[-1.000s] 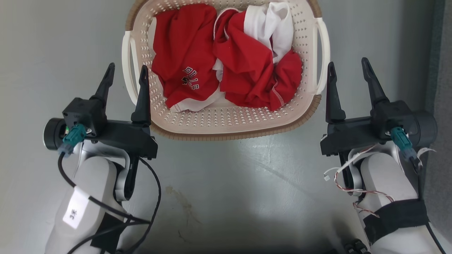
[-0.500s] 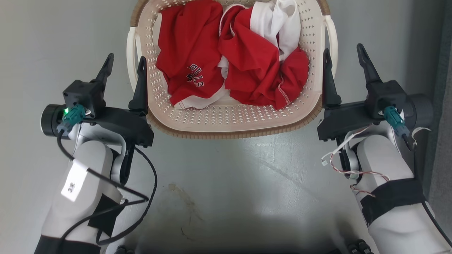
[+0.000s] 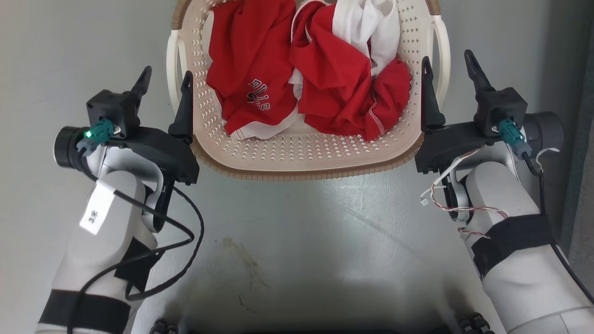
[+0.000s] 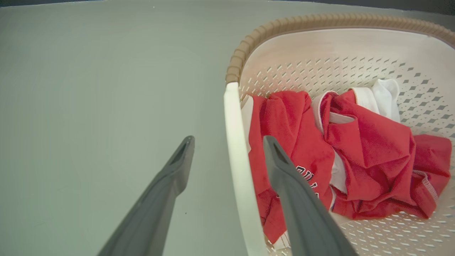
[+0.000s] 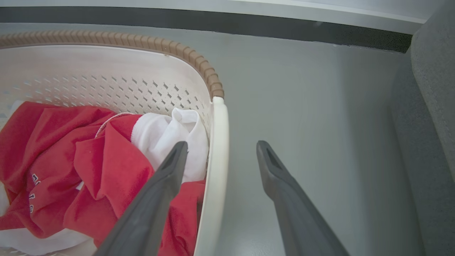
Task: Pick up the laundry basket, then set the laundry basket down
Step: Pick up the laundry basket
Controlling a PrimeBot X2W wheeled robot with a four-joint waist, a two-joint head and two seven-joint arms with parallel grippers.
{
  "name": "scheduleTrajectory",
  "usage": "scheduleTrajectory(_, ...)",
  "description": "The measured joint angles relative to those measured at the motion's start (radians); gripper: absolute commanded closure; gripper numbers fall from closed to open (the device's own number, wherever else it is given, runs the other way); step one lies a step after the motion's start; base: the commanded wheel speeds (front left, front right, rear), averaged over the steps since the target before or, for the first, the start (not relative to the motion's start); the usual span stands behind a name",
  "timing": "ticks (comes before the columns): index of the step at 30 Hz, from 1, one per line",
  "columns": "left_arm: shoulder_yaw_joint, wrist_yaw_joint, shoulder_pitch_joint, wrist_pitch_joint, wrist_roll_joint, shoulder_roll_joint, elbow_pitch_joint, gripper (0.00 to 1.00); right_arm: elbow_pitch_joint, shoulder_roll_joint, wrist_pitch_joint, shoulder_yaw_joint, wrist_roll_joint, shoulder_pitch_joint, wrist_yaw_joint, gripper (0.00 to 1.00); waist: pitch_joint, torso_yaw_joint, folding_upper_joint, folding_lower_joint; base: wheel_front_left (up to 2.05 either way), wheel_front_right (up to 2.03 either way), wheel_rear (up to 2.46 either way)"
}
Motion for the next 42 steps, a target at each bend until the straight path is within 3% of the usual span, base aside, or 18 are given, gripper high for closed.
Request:
scheduleTrajectory(30,-0.028,-0.048,-0.133,0.001,-0.012,-0.044,0.283,0.00,0.259,-0.002,-0.009,0.072,0.100,-0.133,0.000,0.00,0.022,0.014,-0.0002,0.0000,0.00,0.00,0.00)
scheduleTrajectory(31,-0.029,-0.048,-0.137,-0.002,-0.014,-0.045,0.289,0.02,0.265,-0.002,-0.010,0.074,0.103,-0.137,0.000,0.08,0.022,0.014,-0.0002,0.0000,0.00,0.00,0.00)
scheduleTrajectory(32,-0.030,-0.049,-0.142,-0.002,-0.015,-0.047,0.295,0.02,0.269,-0.002,-0.010,0.077,0.103,-0.140,0.000,0.63,0.022,0.015,-0.0002,0.0000,0.00,0.00,0.00)
scheduleTrajectory(33,-0.032,-0.055,-0.144,-0.004,-0.015,-0.047,0.302,1.00,0.272,-0.002,-0.011,0.079,0.105,-0.142,0.000,1.00,0.022,0.016,-0.0002,0.0000,0.00,0.00,0.00)
scheduleTrajectory(42,-0.044,-0.060,-0.163,-0.016,-0.016,-0.072,0.348,1.00,0.308,0.010,-0.020,0.097,0.128,-0.163,0.000,1.00,0.021,0.020,-0.0002,0.0000,0.00,0.00,0.00)
